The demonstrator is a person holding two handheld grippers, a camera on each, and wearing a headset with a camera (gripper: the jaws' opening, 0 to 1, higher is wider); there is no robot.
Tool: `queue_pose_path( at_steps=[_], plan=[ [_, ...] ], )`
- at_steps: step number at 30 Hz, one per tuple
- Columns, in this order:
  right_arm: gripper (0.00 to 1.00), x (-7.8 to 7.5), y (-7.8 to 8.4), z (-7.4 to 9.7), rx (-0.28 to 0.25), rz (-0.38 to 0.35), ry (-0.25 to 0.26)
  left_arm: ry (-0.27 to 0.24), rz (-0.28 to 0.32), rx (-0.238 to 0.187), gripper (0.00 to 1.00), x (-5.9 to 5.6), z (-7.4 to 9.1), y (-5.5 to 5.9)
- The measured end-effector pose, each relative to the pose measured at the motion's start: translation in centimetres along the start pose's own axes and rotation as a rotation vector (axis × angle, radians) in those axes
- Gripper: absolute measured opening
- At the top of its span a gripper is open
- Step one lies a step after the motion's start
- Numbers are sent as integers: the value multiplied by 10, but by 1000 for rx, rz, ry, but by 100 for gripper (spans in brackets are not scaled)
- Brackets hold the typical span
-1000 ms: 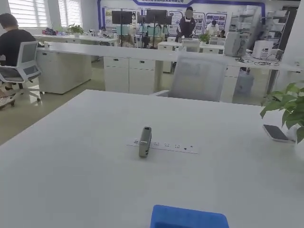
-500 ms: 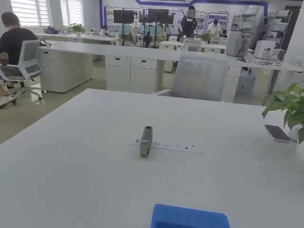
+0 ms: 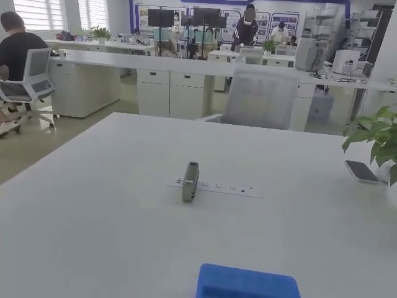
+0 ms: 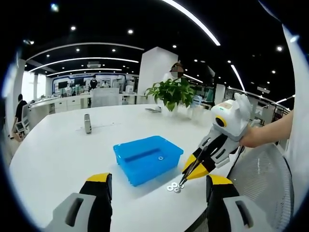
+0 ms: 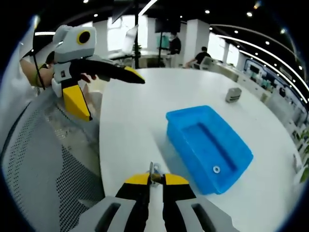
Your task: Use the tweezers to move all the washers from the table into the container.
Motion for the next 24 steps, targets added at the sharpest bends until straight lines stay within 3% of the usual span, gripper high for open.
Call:
queue_pose_path(
  at_steps=[4,9,12,13,14,22,24],
  plan=[
    [5,0,0,-1,14,9,-3,2,-2,8,81,0,0,1],
    [3,3,0,-8,69,21,-70,5,1,8,80,0,0,1],
    [2,3,-1,-10,76,29,-70,6,2,9,80,0,0,1],
    [0,-1,-4,-9,63,66,-59,5,2,9,80,0,0,1],
    [0,3,-1,-8,72,19,-73,3,2,8,80,1,0,1],
    [0,9,13,-6,81,-5,-49,2,0,14,79,1,0,2],
    [0,7,22,-4,84,-60,-35,3,-1,18,79,1,0,3]
  ],
)
Point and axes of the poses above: the centre of the closed fingertips' face, and the gripper's own axes: z roughly backward along the fingers, x roughly to its left, y roughly out of its underside, the point moved 4 cm from there along z, roughly backward along the fingers
